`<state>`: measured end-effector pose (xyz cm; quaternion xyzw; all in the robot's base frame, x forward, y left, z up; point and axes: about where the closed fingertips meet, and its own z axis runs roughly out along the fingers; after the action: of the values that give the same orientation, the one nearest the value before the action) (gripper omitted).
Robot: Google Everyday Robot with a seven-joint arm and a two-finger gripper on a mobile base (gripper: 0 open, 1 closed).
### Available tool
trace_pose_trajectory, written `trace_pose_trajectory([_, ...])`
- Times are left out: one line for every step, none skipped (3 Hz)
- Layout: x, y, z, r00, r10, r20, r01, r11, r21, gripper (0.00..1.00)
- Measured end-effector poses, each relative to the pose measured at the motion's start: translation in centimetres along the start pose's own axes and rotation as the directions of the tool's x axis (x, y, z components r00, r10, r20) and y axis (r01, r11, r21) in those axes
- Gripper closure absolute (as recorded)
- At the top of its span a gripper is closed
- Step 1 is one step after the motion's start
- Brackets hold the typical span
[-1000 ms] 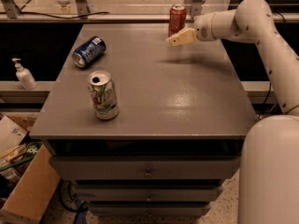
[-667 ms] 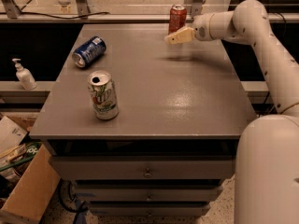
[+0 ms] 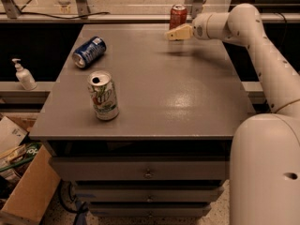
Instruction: Knock coke can over
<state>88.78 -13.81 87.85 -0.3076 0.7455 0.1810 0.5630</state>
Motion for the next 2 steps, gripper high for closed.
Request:
trace_pose_trajectory([-0.21, -0.21, 0.97, 1.000, 0.009, 0.005, -0.009, 0.9998, 0.017, 0.00])
trace_pose_trajectory([-0.05, -0.23, 1.93, 1.000, 0.019, 0.005, -0.019, 0.9996, 0.022, 0.00])
